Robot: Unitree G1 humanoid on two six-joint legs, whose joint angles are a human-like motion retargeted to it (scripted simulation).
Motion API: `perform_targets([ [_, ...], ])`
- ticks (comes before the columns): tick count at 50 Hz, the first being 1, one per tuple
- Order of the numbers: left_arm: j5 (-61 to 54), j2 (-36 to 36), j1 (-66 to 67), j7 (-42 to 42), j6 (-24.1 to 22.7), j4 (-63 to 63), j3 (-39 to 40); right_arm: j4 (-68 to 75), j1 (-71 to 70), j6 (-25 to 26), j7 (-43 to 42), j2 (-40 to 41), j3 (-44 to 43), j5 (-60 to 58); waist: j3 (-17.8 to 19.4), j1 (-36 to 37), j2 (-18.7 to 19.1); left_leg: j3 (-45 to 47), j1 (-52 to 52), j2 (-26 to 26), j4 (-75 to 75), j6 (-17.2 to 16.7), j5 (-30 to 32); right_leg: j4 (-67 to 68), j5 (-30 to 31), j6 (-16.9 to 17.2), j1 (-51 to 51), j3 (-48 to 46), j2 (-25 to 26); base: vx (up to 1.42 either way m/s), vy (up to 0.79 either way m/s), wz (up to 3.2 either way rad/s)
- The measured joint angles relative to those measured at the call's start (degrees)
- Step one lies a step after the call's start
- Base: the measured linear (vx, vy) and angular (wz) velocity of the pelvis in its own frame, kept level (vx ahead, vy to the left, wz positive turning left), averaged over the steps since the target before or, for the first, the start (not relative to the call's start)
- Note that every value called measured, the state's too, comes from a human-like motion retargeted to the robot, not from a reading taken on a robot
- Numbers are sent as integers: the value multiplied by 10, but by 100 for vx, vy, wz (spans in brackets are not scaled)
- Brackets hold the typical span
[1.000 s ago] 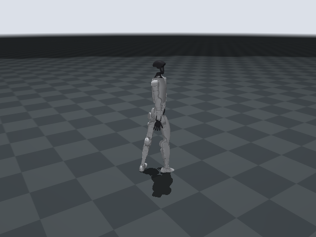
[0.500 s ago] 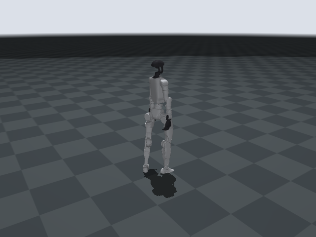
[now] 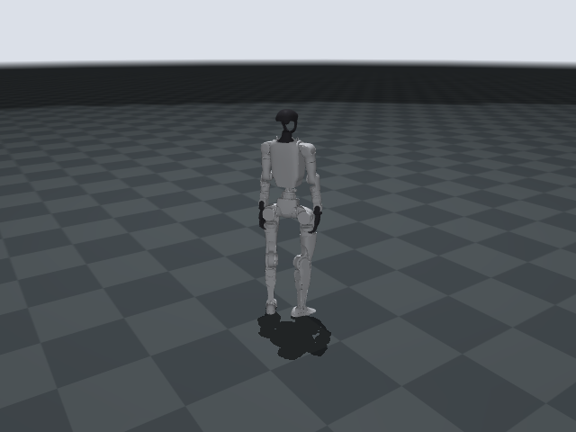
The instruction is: In place motions
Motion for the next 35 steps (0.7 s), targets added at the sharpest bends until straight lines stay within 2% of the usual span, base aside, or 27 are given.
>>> perform_targets([
  [6,10,-8,-2,23,-5,-3,-10,15,5,1,-1,3,9,-4,-3,-1,2,-23,0,-12,-7,10,3,-3,-5,3,9,-25,0,5,-12,36],
  [13,20,7,-17,-9,9,0,-9,31,9,4,0,2,12,-16,-10,62,-10,28,-16,3,5,-1,5,6,-12,4,-4,27,-3,4,-7,-58],
  [17,8,5,-22,-9,9,-5,-6,39,12,7,-3,-3,8,-22,-11,29,-5,-10,-22,-3,6,0,11,-3,-6,6,5,-11,-6,3,-4,69],
  [35,15,-18,-33,-25,9,-17,-19,43,9,14,3,-1,7,-22,-20,12,5,-8,-20,-10,-4,0,16,-14,-3,2,1,-13,-3,0,0,5],
])
